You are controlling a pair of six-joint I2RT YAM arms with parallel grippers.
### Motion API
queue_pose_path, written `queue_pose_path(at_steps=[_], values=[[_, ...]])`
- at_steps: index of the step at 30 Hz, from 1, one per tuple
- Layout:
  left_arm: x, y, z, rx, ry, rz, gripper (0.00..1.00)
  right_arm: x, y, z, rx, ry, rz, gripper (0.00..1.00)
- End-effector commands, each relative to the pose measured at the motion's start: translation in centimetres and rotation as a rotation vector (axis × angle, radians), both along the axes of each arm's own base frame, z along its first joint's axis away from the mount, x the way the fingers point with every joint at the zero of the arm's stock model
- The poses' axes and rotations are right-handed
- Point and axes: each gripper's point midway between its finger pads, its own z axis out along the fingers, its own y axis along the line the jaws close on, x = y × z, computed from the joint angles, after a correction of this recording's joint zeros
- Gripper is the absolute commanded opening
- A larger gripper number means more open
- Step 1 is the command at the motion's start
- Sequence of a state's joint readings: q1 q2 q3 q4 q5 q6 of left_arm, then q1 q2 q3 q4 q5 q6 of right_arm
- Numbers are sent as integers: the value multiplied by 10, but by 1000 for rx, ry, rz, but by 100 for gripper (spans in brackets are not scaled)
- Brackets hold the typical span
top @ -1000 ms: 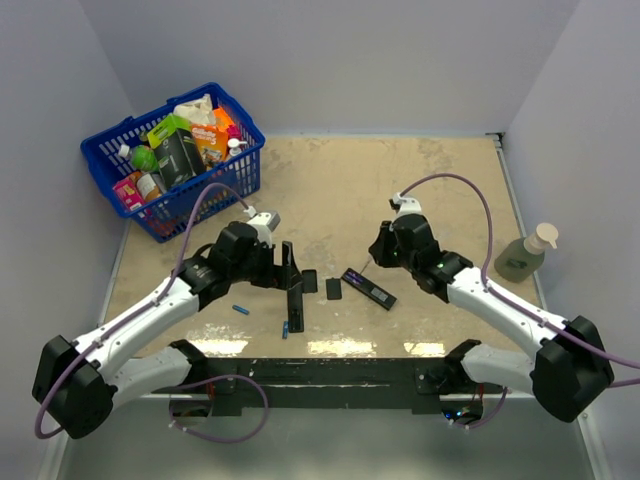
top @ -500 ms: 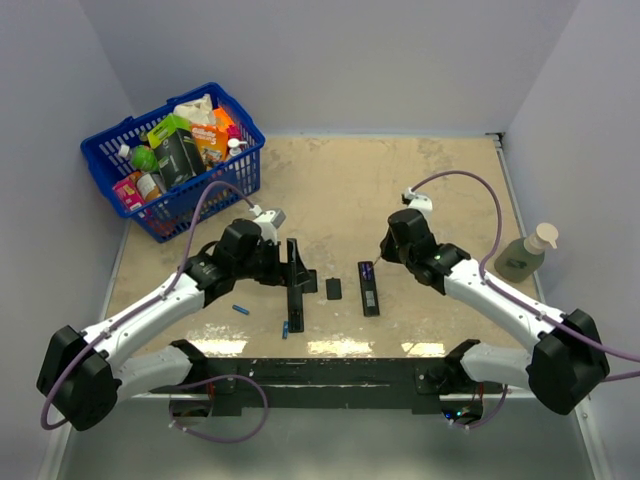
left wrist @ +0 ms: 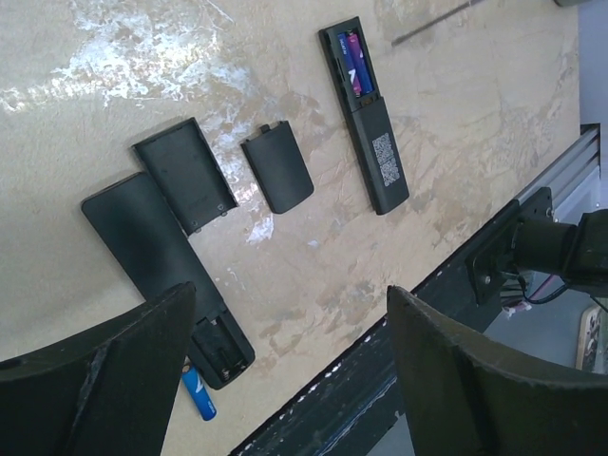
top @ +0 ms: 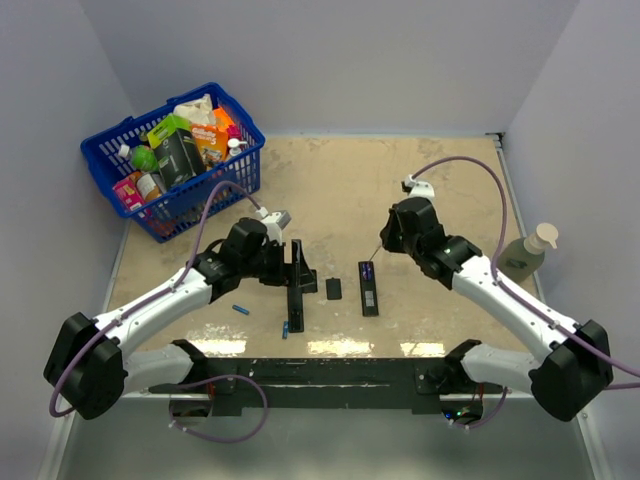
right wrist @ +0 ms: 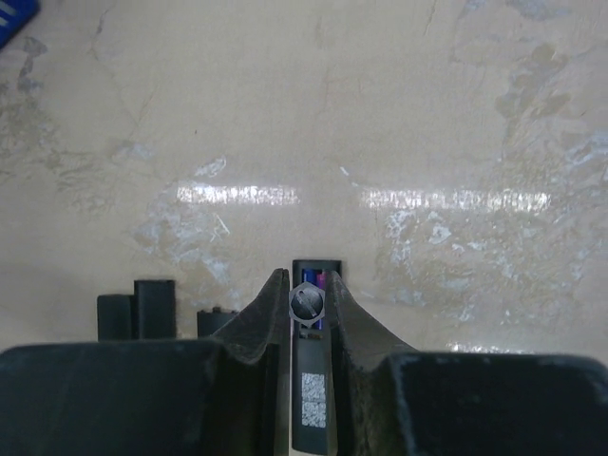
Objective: Unload the batteries from the remote control
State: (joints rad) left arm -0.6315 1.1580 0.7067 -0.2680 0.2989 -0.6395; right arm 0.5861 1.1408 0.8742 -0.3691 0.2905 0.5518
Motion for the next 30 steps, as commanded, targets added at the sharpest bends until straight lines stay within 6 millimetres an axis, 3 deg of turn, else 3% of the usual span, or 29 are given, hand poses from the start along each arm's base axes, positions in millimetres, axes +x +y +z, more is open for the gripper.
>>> queue_pose_path(at_steps=[1,5,12,25,30], values=[[8,-14,25,-73,-46,-16,85,32,2,22,-60,-86,16,0],[8,-13,24,-70,-41,-11,84,49,7,22,-81,-94,29,0],[6,-10,21,-62,-36,0,84,54,9,-6,-116,-44,58,0],[5,-8,13,-33,-28,-13,84,20,1,-35,-79,33,71,0],[5,-6,12,-24,-40,-11,84,3,2,-28,-31,48,91,0]])
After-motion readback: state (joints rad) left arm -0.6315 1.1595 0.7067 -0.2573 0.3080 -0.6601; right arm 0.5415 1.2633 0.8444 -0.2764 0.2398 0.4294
